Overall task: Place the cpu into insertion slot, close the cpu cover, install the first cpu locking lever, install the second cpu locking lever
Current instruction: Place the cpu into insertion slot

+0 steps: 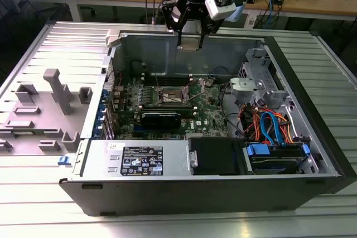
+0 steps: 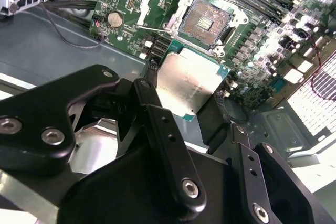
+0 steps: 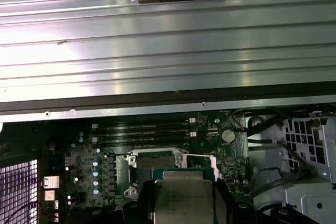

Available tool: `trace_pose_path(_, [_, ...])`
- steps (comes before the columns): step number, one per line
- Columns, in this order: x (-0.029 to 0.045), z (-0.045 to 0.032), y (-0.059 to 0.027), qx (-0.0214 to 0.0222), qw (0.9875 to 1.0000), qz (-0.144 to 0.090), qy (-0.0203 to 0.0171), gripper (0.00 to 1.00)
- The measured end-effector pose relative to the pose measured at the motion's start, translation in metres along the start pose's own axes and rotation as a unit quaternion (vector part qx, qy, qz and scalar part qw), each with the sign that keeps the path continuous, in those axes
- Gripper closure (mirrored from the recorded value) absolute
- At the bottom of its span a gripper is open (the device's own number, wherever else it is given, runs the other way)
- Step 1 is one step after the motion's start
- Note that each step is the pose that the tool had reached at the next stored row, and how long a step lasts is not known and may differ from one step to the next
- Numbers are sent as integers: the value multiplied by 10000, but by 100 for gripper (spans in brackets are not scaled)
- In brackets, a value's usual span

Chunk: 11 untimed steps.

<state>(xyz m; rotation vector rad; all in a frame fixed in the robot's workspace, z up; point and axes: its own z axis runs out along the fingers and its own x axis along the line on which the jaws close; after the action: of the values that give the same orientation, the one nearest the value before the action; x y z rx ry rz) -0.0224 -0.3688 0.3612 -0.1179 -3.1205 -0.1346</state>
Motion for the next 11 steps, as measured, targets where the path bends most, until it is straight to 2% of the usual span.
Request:
trace_pose_path(1, [0,1,0,-1,10000,66,-5,46])
trace_pose_path(11, [0,2,0,-2,10000,93,-8,46])
